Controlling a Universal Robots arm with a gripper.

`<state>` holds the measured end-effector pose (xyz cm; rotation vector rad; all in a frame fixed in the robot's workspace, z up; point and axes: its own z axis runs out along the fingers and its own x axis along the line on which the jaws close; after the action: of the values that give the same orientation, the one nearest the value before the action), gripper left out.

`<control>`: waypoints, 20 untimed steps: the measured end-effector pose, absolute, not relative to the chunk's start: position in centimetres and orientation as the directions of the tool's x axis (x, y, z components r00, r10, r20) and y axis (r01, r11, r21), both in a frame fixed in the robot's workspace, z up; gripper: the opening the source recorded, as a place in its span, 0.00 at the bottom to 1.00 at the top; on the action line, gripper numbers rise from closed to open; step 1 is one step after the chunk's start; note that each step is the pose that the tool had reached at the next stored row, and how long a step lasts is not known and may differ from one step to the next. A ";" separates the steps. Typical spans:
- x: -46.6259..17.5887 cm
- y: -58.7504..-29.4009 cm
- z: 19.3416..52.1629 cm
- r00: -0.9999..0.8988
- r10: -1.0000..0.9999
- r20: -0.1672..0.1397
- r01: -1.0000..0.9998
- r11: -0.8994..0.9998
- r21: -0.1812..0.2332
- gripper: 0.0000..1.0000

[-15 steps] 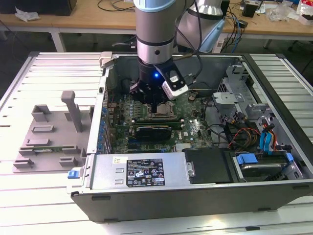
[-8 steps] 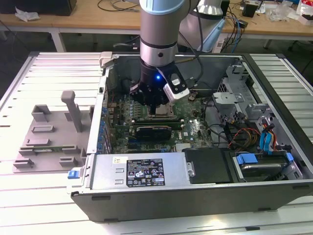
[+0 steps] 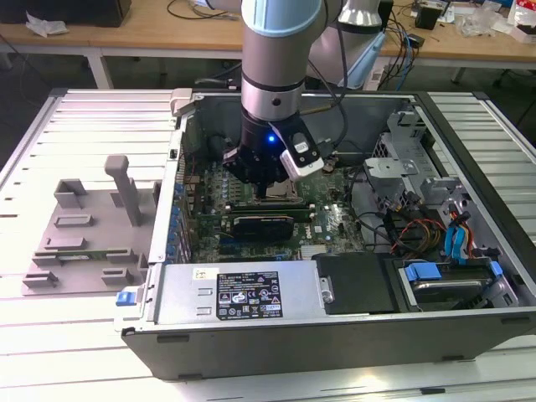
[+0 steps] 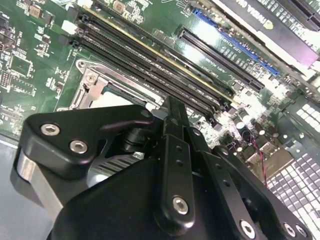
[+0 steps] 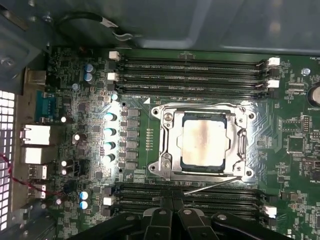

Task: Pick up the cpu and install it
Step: 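Install the second cpu locking lever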

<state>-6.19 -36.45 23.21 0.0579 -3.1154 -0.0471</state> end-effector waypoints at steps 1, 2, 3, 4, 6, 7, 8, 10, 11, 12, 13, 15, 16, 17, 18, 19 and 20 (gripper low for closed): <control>-6.2 -36.4 23.1 -0.999 -0.038 0.025 -0.037 0.999 0.031 0.11; -6.2 -36.4 23.0 -0.999 -0.038 0.025 -0.037 0.999 0.031 0.11; -6.2 -36.4 22.9 -0.999 -0.038 0.025 -0.037 0.999 0.031 0.11; -6.2 -36.4 22.9 -0.999 -0.038 0.025 -0.037 0.999 0.030 0.11; -6.3 -36.4 22.8 -0.999 -0.038 0.025 -0.037 0.999 0.032 0.11; -6.5 -36.4 22.7 -0.999 -0.038 0.025 -0.037 0.999 0.035 0.11; -6.6 -36.4 22.5 -0.999 -0.038 0.025 -0.037 0.998 0.041 0.11; -6.8 -36.4 22.1 -0.999 -0.038 0.024 -0.037 0.998 0.051 0.11; -6.8 -36.4 21.9 -0.999 -0.038 0.024 -0.037 0.998 0.053 0.11; -6.8 -36.4 21.8 -0.999 -0.038 0.024 -0.037 0.998 0.055 0.11; -6.8 -36.4 21.7 -0.999 -0.038 0.024 -0.037 0.998 0.058 0.11; -6.8 -36.4 21.6 -0.999 -0.038 0.024 -0.037 0.997 0.061 0.11; -6.8 -36.4 21.5 -0.999 -0.038 0.024 -0.037 0.997 0.063 0.11; -6.8 -36.4 21.5 -0.999 -0.038 0.023 -0.037 0.997 0.067 0.11; -6.8 -36.5 21.5 -0.999 -0.038 0.023 -0.037 0.997 0.067 0.11; -6.9 -36.5 21.5 -0.999 -0.039 0.023 -0.037 0.997 0.071 0.11; -6.9 -36.7 21.5 -0.999 -0.039 0.023 -0.037 0.997 0.074 0.11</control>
<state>-6.90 -36.71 21.47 0.0589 -3.1144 -0.1142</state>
